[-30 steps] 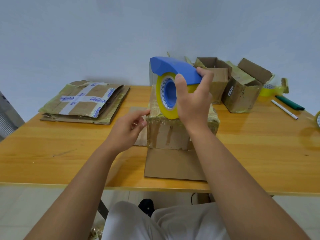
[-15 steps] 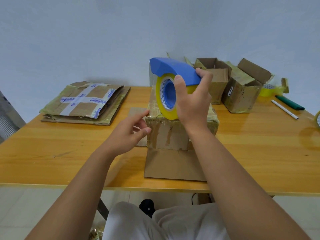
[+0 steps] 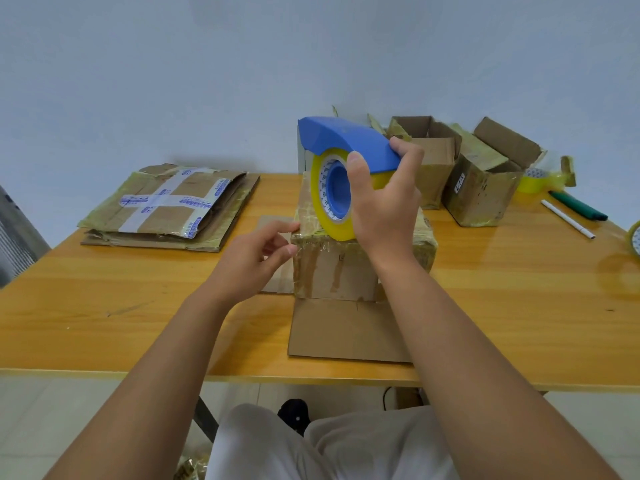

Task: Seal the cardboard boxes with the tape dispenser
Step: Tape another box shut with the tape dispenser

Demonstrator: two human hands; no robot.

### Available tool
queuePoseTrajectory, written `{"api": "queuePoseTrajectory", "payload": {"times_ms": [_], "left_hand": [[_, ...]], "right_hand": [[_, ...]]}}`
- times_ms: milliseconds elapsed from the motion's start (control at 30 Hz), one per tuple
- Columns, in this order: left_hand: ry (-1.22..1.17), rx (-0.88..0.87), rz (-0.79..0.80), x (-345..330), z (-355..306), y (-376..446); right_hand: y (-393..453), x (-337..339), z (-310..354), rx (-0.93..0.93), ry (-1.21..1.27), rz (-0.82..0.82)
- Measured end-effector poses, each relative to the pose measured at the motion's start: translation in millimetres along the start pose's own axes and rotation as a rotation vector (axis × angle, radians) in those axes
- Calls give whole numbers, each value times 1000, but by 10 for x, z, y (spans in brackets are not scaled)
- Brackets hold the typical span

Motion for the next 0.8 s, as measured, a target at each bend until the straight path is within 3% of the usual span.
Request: {"api": "queuePoseTrajectory", "payload": {"times_ms": [367, 800], "left_hand": [[124, -58, -113, -120, -81, 4], [174, -83, -101, -173, -112, -20]], "right_hand": [[-9, 0, 10, 1, 0, 1], [-18, 5, 0, -2, 8, 2]]}}
Point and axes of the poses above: each hand's wrist, its own y-axis towards the middle knuckle, its own x-axis out of the back of the hand, z = x × y, the point moved 7 cm from there along y, towards the middle knuckle, and after that the axes turned 7 degrees about -y, right-handed, at the moved point
